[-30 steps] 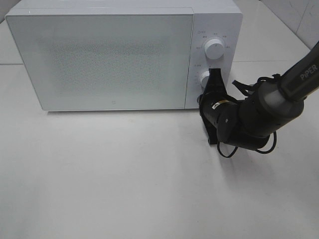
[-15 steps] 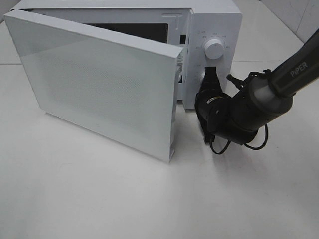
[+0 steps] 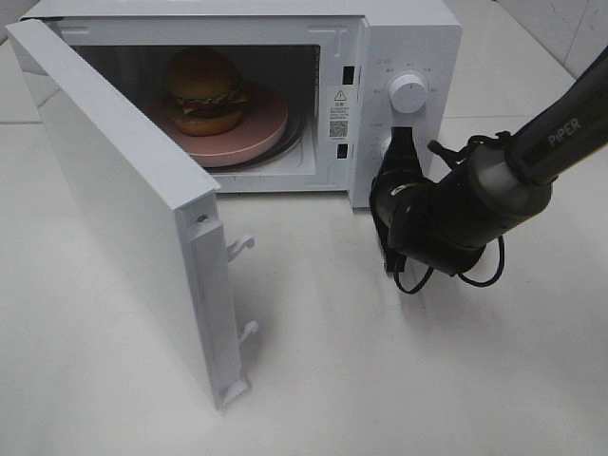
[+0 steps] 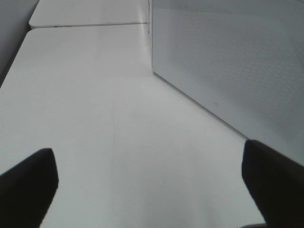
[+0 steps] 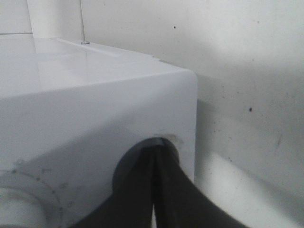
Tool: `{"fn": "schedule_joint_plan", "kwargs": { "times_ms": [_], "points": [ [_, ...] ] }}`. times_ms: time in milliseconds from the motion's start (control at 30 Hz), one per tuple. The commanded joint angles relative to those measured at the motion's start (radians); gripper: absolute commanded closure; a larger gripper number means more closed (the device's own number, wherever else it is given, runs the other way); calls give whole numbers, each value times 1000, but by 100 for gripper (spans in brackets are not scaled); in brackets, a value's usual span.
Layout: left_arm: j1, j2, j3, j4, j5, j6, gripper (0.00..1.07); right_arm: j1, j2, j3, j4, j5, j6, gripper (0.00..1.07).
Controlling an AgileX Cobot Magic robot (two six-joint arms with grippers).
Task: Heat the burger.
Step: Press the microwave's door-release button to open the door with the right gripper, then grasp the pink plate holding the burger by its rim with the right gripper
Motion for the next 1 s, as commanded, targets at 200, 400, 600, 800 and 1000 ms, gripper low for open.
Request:
{"fn": "schedule_joint_plan", "kwargs": {
  "times_ms": [200,400,600,800,1000],
  "points": [
    [2,-22,4,2,-6,-8,3,12,-27,-54,-90,-116,-35,107],
    [2,-21,4,2,-6,-8,3,12,-79,27,-90,-84,-38,107],
    [2,-21,4,2,-6,-8,3,12,-117,83,-105,-18,-35,107],
    [2,-21,4,2,-6,-8,3,12,-176,164,-100,48,-40,107],
    [2,-21,4,2,-6,-8,3,12,-261,240,-106,120,-86,107]
  ]
}}
